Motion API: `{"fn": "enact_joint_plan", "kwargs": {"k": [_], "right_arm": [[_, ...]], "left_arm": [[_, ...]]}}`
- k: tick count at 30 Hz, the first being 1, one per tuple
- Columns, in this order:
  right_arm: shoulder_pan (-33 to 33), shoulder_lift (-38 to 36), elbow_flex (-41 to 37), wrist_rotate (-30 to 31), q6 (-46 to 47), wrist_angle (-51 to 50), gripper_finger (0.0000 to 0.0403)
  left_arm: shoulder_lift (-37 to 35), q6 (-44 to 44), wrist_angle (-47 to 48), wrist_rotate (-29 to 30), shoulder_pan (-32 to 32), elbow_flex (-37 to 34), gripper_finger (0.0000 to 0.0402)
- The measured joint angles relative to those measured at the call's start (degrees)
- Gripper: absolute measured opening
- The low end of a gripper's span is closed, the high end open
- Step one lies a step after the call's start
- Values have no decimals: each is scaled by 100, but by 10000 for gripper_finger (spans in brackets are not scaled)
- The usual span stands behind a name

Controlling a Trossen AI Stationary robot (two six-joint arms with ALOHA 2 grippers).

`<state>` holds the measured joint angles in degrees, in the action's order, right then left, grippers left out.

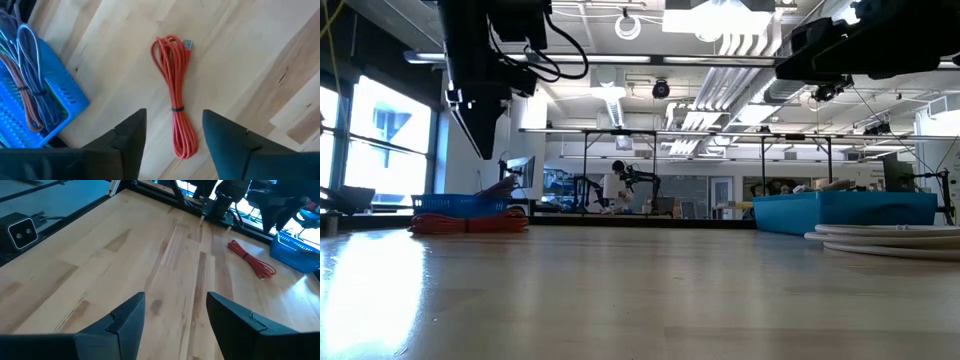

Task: Pick & Place USB Port
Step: Put the orange USB cable into the left blue bin

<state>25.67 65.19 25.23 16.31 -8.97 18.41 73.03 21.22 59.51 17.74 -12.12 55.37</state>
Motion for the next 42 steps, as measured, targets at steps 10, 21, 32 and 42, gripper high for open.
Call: {"fn": "enact_joint_plan", "kwargs": {"k": [10, 21, 32, 42], "right_arm": [[149, 0, 0, 263, -4, -15, 204], [149, 0, 2, 245, 4, -51, 204], [149, 0, 4, 261, 126, -262, 204], [149, 0, 4, 261, 162, -374, 204]], "left_arm": [[449, 759, 52, -176, -204, 0, 201], [1752, 274, -247, -1292, -789, -7, 201], [2510, -256, -655, -1457, -1206, -95, 198], [2520, -694, -1064, -1894, -1487, -564, 47]]}}
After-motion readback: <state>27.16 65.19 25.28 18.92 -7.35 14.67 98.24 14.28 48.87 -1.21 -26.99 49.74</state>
